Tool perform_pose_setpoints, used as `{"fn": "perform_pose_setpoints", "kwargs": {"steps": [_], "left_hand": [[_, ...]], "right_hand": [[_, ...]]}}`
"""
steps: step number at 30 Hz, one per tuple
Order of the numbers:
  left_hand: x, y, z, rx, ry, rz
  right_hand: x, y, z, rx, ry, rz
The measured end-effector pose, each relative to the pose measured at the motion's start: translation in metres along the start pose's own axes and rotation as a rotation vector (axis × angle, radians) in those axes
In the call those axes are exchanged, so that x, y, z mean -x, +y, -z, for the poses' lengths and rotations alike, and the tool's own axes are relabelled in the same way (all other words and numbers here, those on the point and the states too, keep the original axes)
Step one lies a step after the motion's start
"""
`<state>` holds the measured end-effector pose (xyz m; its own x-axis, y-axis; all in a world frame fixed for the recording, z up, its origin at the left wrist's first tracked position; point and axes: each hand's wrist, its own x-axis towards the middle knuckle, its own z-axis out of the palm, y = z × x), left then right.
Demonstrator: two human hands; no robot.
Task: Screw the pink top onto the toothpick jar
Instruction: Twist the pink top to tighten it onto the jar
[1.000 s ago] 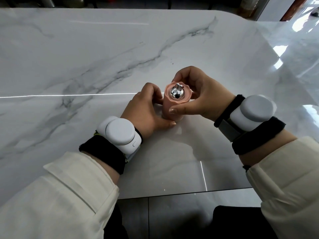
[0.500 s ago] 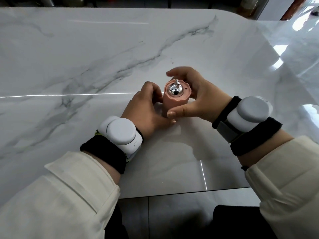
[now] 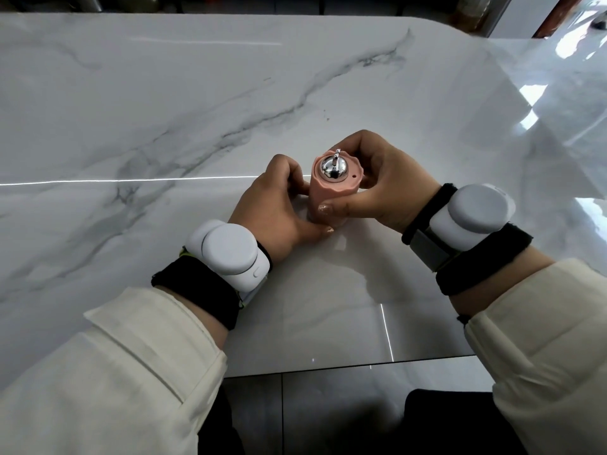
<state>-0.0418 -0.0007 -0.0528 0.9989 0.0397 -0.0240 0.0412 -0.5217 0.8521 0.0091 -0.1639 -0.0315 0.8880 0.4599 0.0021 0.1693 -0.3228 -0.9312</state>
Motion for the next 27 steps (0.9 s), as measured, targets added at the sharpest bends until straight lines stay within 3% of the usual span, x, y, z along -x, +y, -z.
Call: {"fn": "perform_pose_setpoints", "kwargs": {"steps": [10,18,27], "left_hand": [[-0.001,0.000,-0.002,-0.011,0.025,-0.006],[-0.003,-0.002,0.003,0.029,-0.026,-0.018],[-0.002,-0.003,0.001,0.006,-0.004,-0.040]], "right_hand": [[0.001,-0.004,-0.013,0.106,0.144,0.032],[-0.002,0.000,0.005,-0.032,-0.193,0.011],[-0.001,0.001,0.003,0.007,-0.058,0.009]]}}
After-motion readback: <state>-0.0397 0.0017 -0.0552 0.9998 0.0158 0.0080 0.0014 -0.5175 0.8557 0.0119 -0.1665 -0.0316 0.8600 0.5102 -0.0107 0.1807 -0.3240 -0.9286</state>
